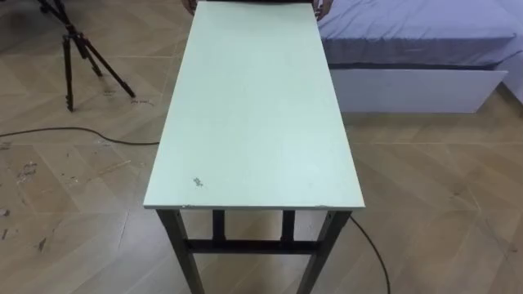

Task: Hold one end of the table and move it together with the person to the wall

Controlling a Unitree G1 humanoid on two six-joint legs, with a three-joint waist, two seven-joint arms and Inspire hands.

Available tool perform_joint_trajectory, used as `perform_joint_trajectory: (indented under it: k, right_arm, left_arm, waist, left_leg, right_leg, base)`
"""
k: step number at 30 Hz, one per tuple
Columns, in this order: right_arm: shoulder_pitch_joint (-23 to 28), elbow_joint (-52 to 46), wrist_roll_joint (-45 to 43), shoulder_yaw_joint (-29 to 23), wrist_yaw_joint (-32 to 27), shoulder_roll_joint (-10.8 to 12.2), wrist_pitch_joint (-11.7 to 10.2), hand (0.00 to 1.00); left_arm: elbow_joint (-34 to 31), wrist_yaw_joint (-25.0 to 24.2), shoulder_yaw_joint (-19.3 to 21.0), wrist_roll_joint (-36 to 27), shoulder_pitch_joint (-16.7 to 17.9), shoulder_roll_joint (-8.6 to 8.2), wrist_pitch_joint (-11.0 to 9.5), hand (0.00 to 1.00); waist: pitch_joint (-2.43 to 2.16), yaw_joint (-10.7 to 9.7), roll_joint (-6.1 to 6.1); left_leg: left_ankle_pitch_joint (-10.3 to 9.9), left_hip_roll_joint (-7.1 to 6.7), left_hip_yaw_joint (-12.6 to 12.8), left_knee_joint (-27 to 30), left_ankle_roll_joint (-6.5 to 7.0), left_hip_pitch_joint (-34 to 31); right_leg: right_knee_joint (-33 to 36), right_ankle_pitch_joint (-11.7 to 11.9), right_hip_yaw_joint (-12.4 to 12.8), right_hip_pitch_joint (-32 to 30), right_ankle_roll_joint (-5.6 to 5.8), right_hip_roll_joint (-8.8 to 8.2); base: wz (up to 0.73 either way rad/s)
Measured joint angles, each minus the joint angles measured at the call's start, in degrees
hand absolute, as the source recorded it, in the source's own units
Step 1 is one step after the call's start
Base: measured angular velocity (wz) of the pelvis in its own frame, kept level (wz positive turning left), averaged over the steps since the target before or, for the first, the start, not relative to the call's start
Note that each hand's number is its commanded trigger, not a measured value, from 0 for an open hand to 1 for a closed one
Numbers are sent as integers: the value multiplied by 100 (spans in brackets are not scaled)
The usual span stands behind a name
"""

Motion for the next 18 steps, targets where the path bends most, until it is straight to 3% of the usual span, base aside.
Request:
perform_joint_trajectory:
  k: [8, 11, 14, 18]
  right_arm:
    - [1, 3, -5, -2, 6, 1, -3, 0]
    - [-1, 50, -2, -4, 44, 9, -1, 0]
    - [-1, 70, 35, -18, 112, 12, 8, 0]
    - [-4, 104, 149, -132, 324, -13, 185, 0]
  left_arm:
    - [4, -8, 22, -8, 12, -2, 1, 0]
    - [32, -105, 78, -70, 66, -1, 2, 0]
    - [102, -437, 141, -629, 80, 20, 42, 0]
    - [94, -943, 232, -1358, 101, 70, 271, 0]
  waist:
    - [-7, 17, -23]
    - [15, 16, -36]
    - [12, 17, -24]
    - [-1, 14, 10]
  left_leg:
    - [0, 0, -13, -42, -1, 25]
    - [0, 0, 2, -50, -1, 63]
    - [0, -2, -11, -52, -1, 44]
    - [0, 0, -4, -22, -1, 12]
  right_leg:
    - [-69, 0, 5, 43, 0, 10]
    - [-83, 0, 2, 90, 1, 8]
    - [-97, 0, 3, 84, 1, 7]
    - [-161, 9, -35, 106, 15, 12]
  base:
    - [0]
    - [0]
    - [0]
    - [4]
